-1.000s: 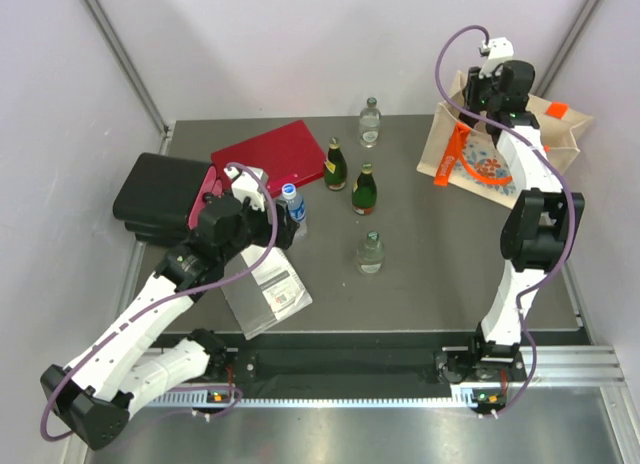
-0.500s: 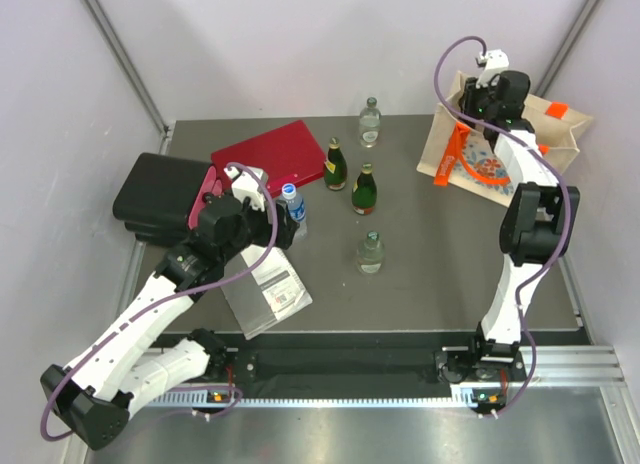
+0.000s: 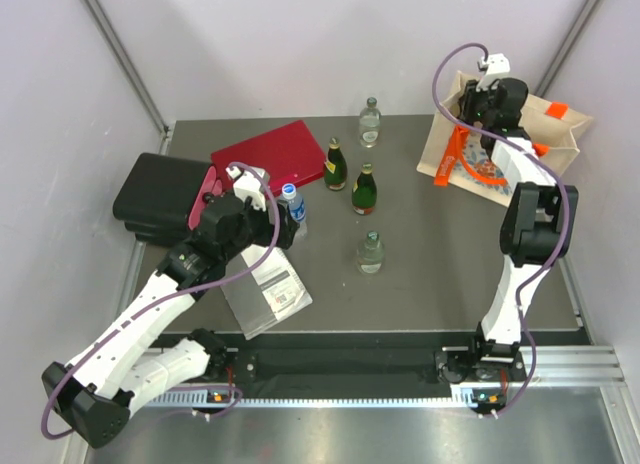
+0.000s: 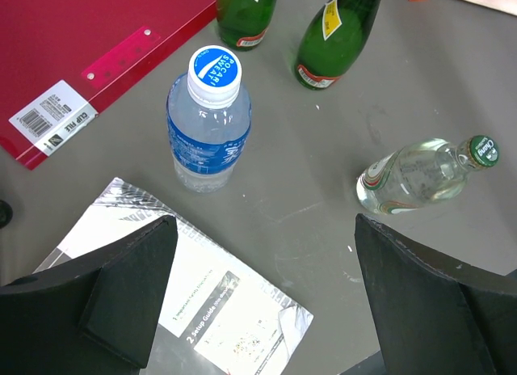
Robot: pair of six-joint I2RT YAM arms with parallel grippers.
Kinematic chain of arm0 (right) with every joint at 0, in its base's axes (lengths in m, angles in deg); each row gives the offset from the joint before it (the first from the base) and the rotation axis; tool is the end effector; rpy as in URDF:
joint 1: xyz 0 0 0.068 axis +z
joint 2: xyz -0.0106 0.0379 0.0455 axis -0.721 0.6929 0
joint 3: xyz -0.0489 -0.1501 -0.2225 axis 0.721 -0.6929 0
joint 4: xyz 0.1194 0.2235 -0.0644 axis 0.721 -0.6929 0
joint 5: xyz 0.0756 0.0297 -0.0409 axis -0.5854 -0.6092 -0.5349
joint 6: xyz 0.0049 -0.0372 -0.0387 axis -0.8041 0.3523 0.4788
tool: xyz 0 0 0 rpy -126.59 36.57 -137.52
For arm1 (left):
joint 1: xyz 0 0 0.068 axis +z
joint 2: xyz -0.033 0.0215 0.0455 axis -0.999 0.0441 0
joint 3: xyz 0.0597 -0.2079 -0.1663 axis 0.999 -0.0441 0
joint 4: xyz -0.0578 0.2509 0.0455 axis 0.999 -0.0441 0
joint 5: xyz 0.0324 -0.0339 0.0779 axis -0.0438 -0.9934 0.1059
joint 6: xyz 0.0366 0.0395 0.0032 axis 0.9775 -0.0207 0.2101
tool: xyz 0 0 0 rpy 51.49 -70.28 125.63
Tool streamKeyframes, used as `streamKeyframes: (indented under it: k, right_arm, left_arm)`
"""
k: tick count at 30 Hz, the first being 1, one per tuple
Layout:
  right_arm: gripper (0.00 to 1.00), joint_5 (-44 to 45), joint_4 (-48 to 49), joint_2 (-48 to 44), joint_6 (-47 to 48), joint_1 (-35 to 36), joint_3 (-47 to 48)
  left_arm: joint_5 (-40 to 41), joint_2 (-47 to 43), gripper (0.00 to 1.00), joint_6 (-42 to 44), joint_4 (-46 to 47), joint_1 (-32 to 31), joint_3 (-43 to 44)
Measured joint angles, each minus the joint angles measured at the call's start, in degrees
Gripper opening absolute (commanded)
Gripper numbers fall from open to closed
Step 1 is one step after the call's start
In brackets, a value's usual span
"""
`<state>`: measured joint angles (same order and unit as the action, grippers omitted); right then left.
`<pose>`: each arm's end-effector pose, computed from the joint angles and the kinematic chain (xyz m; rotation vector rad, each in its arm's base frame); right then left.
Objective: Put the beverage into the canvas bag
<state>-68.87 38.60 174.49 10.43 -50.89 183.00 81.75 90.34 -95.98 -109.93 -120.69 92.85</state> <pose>0.4966 -0.0330 0.3011 -0.1773 1.7415 0.0777 0.1698 -0.1082 0.3322 0.2663 1.9943 -0.4801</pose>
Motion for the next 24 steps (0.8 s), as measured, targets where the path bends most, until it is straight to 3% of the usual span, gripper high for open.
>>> streamKeyframes:
  k: [2, 5, 16, 24]
  right_arm:
    - [0.46, 0.9, 0.1, -0.5, -0.3, 0.0, -0.7]
    - [0.53, 3.0, 0.0, -1.1, -0.4, 0.0, -0.7]
    - [0.57, 7.3, -1.2, -8.6, -3.1, 0.0, -0.6]
    - [0.62, 8.8, -10.3, -16.5, -9.6, 0.1, -0.6]
  left_arm:
    - [0.0, 0.0, 0.95, 0.1, 0.0, 0.0, 0.0]
    - [0.0, 0.0, 0.95, 0.1, 0.0, 0.0, 0.0]
    - [0.0, 0.0, 0.95, 0.1, 0.0, 0.0, 0.0]
    - [0.0, 0.0, 0.95, 0.2, 0.0, 0.0, 0.0]
